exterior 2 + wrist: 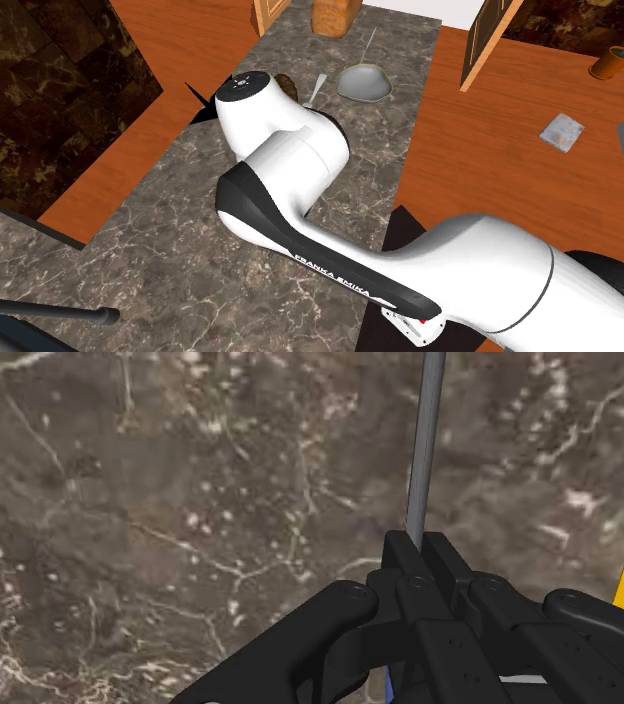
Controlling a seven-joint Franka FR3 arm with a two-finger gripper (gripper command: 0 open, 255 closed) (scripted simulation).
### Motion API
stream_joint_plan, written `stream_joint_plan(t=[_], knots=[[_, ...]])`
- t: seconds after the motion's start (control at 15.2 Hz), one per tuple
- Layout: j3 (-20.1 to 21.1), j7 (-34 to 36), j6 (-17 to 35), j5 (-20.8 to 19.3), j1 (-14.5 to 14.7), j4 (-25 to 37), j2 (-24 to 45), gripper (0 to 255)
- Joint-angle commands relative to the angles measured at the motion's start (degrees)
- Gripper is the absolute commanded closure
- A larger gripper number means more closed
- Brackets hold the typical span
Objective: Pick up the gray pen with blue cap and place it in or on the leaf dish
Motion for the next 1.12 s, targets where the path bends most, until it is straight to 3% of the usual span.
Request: stream_joint_plan(t=[0.0,1.06], knots=[[-0.2,0.3,-1.4,-0.3,-0.2,1.8,0.4,255],[-0.5,3.4,-12.8,-2.5,-1.7,18.9,6.5,255]])
